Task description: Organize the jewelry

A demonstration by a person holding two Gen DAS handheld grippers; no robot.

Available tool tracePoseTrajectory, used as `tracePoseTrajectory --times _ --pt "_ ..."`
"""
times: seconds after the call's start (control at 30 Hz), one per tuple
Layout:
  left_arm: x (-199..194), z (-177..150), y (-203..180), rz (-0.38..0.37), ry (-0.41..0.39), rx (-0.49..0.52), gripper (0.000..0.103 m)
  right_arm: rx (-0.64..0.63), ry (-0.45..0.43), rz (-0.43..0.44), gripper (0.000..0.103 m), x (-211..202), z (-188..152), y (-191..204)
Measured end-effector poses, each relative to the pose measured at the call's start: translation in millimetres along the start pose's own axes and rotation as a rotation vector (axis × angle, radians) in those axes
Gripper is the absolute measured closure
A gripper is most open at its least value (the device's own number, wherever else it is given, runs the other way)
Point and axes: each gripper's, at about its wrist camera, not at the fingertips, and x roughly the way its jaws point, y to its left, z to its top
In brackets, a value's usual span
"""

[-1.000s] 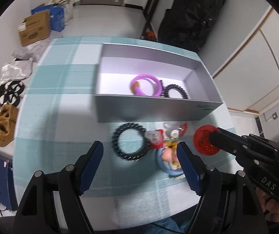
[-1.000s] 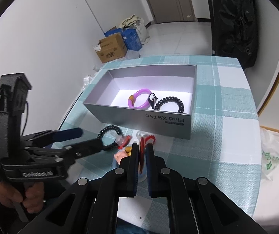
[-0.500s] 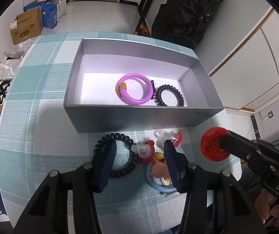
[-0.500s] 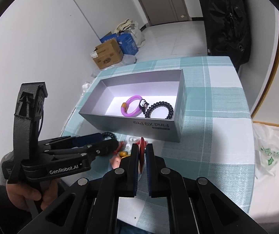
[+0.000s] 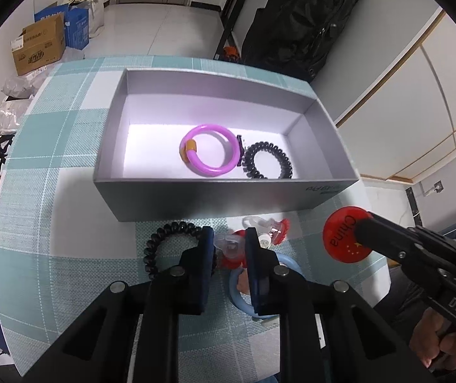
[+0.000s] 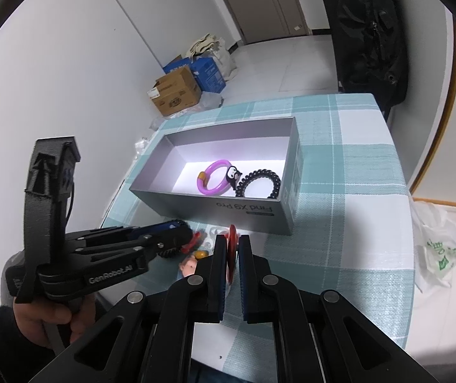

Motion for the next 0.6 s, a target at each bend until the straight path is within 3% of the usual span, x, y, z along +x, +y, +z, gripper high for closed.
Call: tracePoseTrajectory --times 0.6 --pt "-40.4 17.0 3.8 -0.149 -0.143 -0.060 0.088 -0.017 -0.074 0.043 0.097 -12.1 11.3 8.8"
